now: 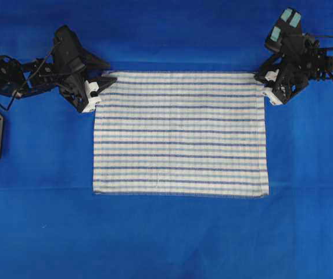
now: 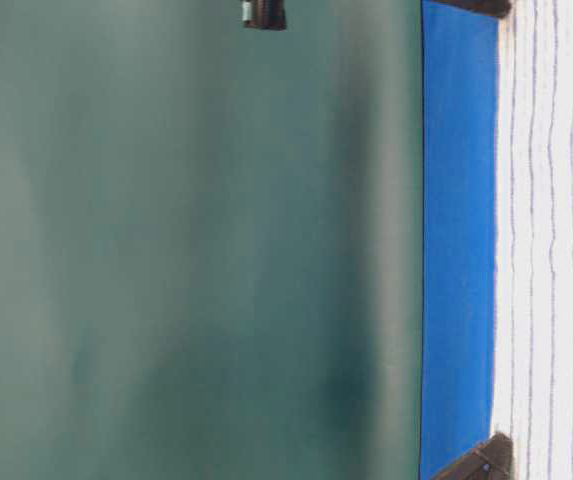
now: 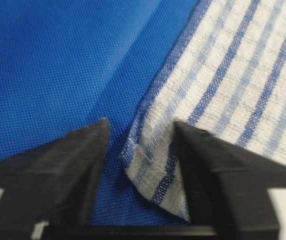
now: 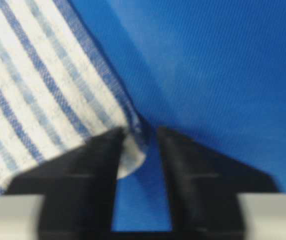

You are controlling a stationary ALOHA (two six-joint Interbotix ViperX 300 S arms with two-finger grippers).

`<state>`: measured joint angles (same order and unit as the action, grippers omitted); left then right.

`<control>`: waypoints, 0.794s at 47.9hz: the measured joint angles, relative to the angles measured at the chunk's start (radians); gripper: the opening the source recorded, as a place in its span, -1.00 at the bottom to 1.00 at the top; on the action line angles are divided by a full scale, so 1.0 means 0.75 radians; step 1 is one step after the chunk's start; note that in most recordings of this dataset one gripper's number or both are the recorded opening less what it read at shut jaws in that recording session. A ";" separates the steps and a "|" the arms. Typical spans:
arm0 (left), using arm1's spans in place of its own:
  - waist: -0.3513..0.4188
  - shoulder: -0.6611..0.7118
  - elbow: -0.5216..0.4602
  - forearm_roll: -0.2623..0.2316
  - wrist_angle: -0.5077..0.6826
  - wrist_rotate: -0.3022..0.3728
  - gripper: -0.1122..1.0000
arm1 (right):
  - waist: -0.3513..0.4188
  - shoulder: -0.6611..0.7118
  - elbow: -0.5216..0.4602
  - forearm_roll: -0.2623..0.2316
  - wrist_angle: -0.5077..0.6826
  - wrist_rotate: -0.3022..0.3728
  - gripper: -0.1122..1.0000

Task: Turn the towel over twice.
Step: 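Pinch the far towel corners with both grippers, then lift the towel and flip it over toward the near side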

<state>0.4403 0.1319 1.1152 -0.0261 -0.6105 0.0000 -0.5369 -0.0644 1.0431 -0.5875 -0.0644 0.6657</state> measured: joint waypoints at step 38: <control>-0.022 -0.205 -0.033 0.000 0.252 0.002 -0.71 | -0.055 -0.137 0.022 0.025 -0.010 0.002 -0.71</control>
<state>0.4234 -0.0215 1.0907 -0.0261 -0.4218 0.0015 -0.5783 -0.1672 1.0600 -0.5691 -0.0721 0.6673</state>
